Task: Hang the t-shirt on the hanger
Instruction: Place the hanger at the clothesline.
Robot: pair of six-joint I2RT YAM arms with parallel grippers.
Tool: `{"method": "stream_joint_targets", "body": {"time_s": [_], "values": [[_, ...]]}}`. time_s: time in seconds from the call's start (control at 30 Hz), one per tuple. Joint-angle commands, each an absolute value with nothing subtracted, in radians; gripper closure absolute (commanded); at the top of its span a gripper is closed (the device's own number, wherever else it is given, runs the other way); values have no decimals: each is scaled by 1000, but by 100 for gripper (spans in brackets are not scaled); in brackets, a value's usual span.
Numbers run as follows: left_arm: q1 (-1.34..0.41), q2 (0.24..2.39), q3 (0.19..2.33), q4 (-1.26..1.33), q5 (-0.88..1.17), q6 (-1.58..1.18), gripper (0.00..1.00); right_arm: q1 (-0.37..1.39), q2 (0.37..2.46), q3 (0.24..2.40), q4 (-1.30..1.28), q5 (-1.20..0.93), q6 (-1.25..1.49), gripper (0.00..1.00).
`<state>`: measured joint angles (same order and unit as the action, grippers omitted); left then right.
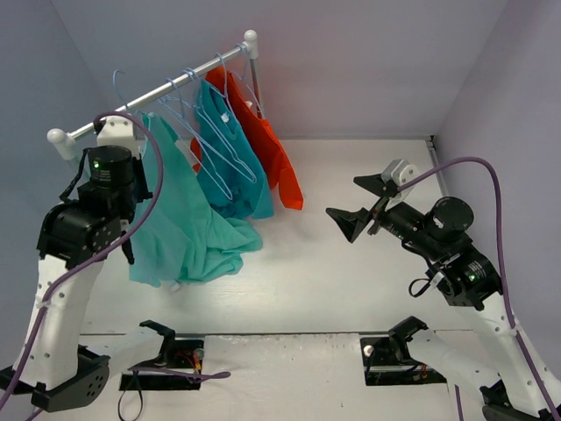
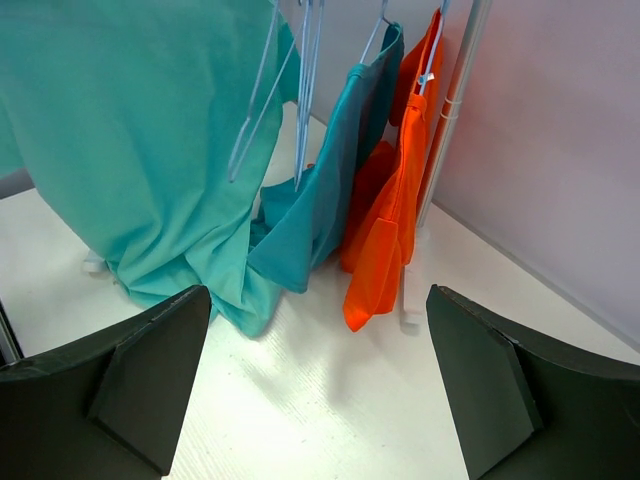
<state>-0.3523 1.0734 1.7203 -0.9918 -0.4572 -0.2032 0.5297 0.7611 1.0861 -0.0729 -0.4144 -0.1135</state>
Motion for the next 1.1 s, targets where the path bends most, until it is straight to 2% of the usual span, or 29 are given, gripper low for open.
{"method": "stream_joint_targets", "body": {"time_s": [0.0,0.33,0.6,0.83,0.87,1.0,1.03,1.07], "values": [[-350,1081,1694,-813,-533,-253,100,525,754,1089,3,-399,-121,14],[-351,1089,1543,-594,-582,-297,100,525,740,1073,3,-386,-115,13],[-376,1069,1389,-516,-575,-362,100,525,746,1072,3,-382,-110,13],[-376,1072,1355,-523,-525,-344,100,525,749,1068,3,-371,-107,13],[-375,1067,1358,-527,-517,-337,97,525,749,1068,3,-366,-106,13],[-374,1053,1383,-547,-474,-307,56,525,745,1066,3,-344,-104,11],[-374,1050,1391,-560,-468,-302,50,525,742,1064,3,-334,-103,10],[-374,1048,1398,-569,-460,-297,48,525,740,1062,3,-325,-103,9]]}}
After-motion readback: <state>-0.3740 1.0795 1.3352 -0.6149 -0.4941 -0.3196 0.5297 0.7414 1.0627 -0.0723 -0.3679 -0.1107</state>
